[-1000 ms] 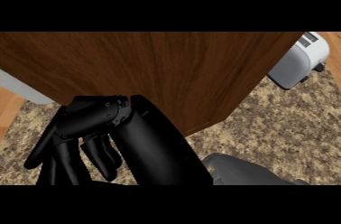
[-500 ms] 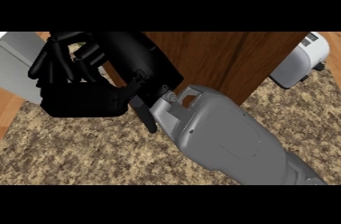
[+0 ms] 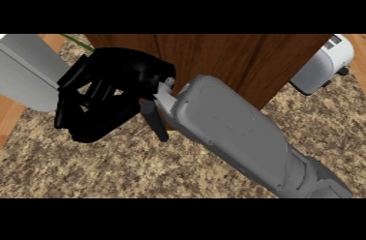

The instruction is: Pick up the wine, place it into the cabinet and close the cabinet

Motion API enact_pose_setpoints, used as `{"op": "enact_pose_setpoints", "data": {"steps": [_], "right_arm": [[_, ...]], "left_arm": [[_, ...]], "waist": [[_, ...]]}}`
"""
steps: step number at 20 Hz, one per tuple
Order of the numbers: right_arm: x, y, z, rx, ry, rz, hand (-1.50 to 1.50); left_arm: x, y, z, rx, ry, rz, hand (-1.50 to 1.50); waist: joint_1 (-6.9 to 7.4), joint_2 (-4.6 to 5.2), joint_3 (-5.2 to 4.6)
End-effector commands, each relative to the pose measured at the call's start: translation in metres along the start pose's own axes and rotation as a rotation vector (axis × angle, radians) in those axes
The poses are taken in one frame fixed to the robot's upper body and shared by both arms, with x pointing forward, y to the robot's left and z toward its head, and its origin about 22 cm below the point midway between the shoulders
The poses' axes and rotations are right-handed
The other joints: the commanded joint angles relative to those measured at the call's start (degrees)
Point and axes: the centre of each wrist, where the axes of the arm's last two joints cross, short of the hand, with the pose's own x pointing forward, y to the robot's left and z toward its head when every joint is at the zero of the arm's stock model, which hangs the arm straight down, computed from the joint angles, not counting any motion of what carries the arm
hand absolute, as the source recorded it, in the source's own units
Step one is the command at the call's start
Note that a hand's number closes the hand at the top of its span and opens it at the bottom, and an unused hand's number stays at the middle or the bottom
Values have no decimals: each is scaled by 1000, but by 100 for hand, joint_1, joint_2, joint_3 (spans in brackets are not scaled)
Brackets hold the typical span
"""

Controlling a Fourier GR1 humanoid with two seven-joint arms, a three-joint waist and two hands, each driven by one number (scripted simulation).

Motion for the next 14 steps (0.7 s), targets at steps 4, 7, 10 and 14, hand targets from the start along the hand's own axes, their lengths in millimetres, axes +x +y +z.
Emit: {"op": "enact_pose_setpoints", "data": {"steps": [4,7,10,14], "right_arm": [[-21,-42,-11,124,43,-117,150],[-26,-44,-14,112,27,-169,150],[-35,-55,-16,141,-9,-195,150],[-40,-73,-13,102,-28,-234,150]], "left_arm": [[2,10,3,-35,-36,45,-150],[7,2,5,-38,-40,43,-150],[8,12,12,-30,-26,21,-150],[19,20,11,-29,-16,32,-150]], "waist": [[-50,0,2],[-23,-40,11],[0,-24,7],[-32,-14,6]]}}
